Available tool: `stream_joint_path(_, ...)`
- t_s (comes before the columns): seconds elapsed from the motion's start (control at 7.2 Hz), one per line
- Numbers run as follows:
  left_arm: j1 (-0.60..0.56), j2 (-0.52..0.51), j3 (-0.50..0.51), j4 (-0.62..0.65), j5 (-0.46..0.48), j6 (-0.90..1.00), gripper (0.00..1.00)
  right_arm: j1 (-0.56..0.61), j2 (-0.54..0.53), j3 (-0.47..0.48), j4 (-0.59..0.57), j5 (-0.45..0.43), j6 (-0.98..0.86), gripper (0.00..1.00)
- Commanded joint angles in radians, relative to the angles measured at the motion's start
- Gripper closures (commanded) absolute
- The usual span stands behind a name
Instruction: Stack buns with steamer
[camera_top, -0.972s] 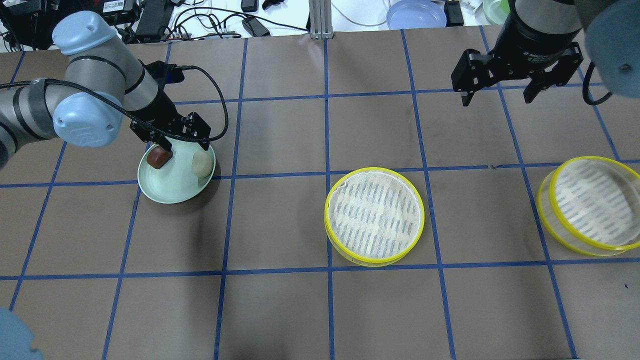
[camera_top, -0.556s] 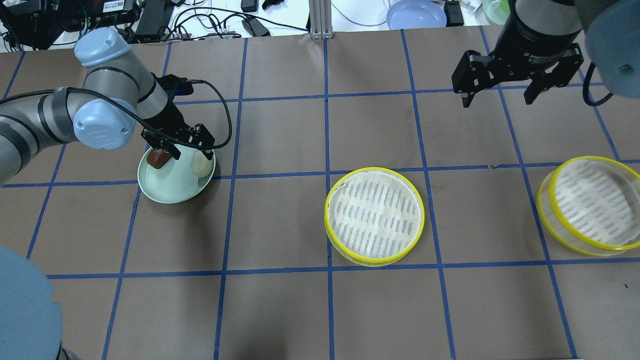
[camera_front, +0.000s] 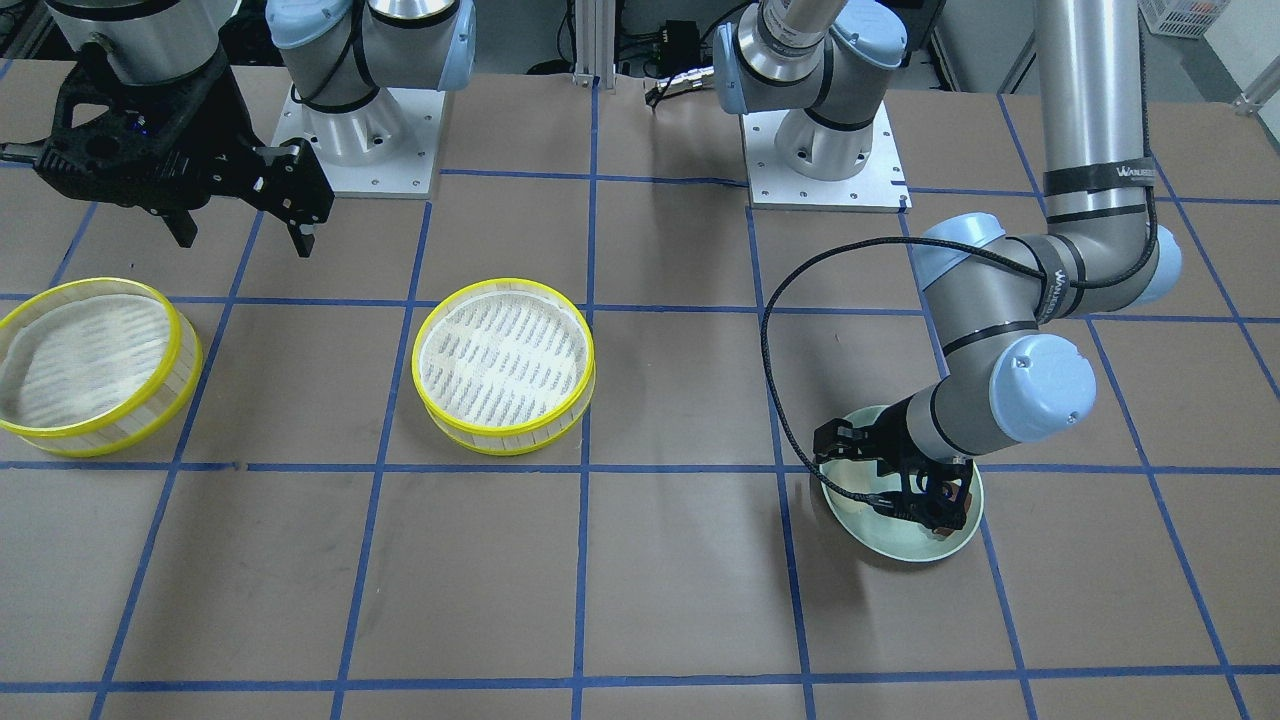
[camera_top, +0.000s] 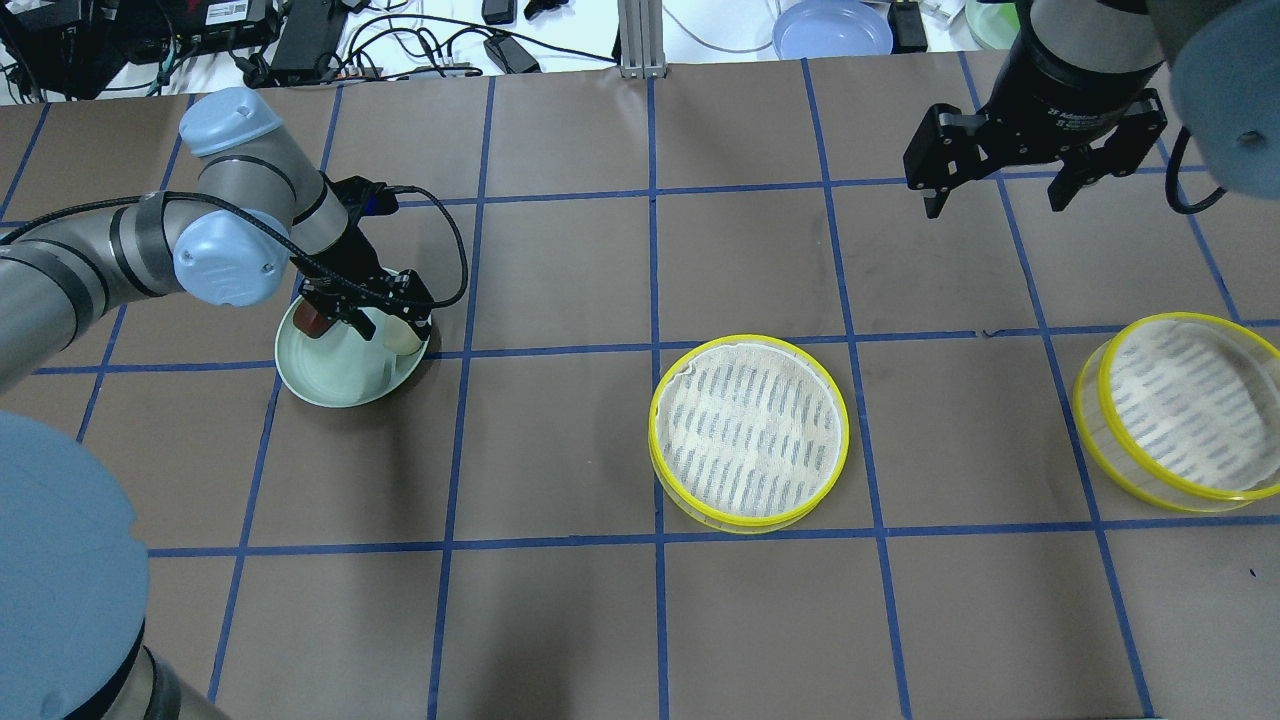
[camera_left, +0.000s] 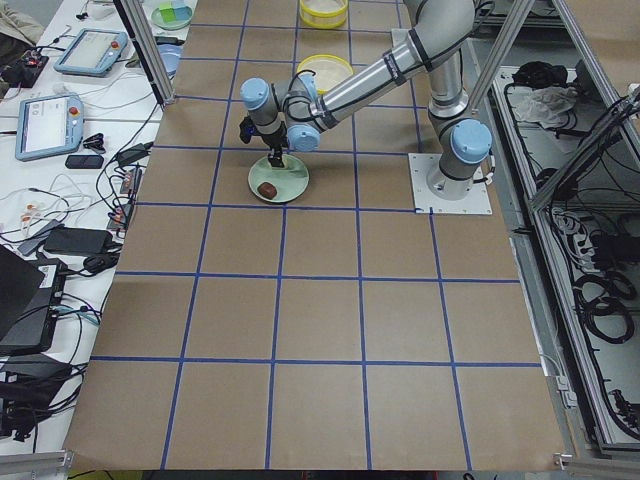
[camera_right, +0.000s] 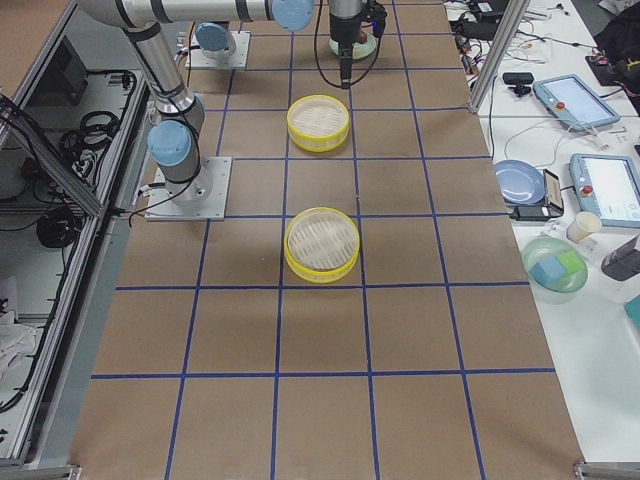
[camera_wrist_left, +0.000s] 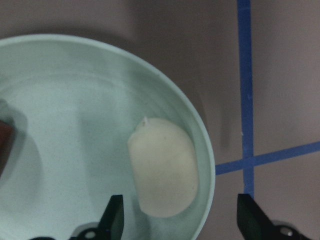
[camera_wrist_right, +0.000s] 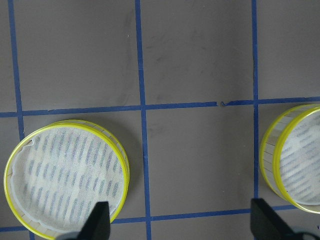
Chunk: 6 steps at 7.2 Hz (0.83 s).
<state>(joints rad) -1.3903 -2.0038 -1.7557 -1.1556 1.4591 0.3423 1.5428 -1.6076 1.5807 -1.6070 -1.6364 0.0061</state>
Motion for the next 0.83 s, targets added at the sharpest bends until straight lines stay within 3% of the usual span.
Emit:
stream_joint_path(0.0,0.004,-0.016,0.01,-0.001,0.001,-0.009,0.76,-0.003,0.0,0.002,0.001,0.001,-0.005,0.0)
stream_joint_path(0.14,0.029,-0.013,0.012,-0.006,-0.003,-0.006,0.96,-0.009,0.001,0.002,-0.002,-0.009,-0.029,0.0)
stream_joint_path(0.28,0.065,-0.009,0.012,-0.015,0.001,-0.002,1.0,-0.065,0.003,0.004,-0.004,-0.022,-0.076,0.0)
stream_joint_path(0.56,0.07,0.031,0.018,-0.05,-0.002,-0.026,1.0,-0.29,0.064,-0.002,-0.019,-0.016,-0.319,0.0)
stream_joint_path(0.69,0.053,0.065,0.06,-0.126,-0.002,-0.105,1.0,-0.373,0.093,-0.001,-0.075,-0.022,-0.475,0.0)
